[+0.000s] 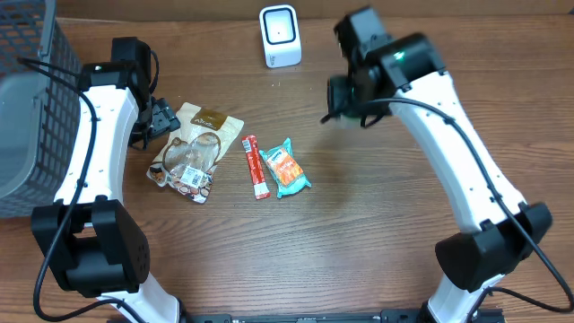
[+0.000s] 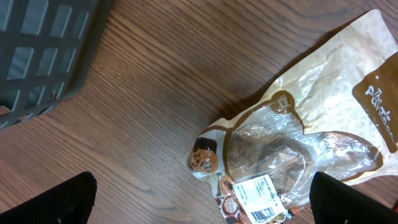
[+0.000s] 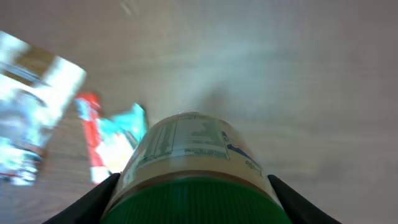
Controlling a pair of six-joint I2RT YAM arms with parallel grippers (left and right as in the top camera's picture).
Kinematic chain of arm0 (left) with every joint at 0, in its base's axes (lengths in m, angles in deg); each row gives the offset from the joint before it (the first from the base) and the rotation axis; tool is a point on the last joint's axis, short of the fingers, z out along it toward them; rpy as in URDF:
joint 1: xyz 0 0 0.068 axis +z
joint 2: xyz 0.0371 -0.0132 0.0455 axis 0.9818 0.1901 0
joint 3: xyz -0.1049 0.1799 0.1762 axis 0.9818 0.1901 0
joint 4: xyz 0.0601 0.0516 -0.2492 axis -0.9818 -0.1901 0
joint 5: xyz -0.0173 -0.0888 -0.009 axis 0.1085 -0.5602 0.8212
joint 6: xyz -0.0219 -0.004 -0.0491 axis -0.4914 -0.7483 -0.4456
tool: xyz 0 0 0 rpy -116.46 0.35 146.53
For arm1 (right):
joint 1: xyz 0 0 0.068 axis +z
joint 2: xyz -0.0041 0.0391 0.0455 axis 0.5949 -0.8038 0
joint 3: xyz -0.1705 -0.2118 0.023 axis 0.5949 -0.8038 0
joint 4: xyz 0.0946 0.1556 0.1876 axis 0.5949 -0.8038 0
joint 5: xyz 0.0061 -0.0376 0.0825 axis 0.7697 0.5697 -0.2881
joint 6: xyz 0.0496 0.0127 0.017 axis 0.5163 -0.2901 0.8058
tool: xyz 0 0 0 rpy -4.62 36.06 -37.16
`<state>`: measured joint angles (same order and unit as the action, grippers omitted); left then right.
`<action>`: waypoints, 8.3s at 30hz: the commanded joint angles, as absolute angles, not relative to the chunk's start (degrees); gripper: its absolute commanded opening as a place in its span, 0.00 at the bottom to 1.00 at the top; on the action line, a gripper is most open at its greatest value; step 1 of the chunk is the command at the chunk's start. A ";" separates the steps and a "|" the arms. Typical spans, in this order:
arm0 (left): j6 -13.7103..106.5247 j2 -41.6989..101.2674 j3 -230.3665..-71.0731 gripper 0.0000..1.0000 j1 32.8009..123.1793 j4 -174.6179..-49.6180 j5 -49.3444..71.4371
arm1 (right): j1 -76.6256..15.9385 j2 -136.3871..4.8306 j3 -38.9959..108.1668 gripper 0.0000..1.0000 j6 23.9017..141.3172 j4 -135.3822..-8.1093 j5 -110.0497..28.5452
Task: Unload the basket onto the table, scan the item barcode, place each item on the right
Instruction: 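Carry the jar to the white scanner with the right gripper, then move the jar right and set it down on the table, then move the right gripper to the orange Kleenex pack and grasp it, then lift the Kleenex pack off the wipes bag with the right gripper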
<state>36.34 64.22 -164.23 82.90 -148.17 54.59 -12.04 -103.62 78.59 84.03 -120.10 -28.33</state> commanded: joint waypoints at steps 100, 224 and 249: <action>36.39 63.76 -165.30 1.00 82.77 -148.15 55.18 | -38.18 -104.67 53.61 1.00 86.81 -112.65 -24.52; 36.39 63.76 -165.30 1.00 82.77 -148.13 55.18 | -16.52 -93.24 28.63 0.04 79.07 -73.79 -90.27; 36.39 63.76 -165.30 1.00 82.72 -148.13 55.18 | -26.51 -93.24 28.59 0.04 80.31 -80.06 -122.62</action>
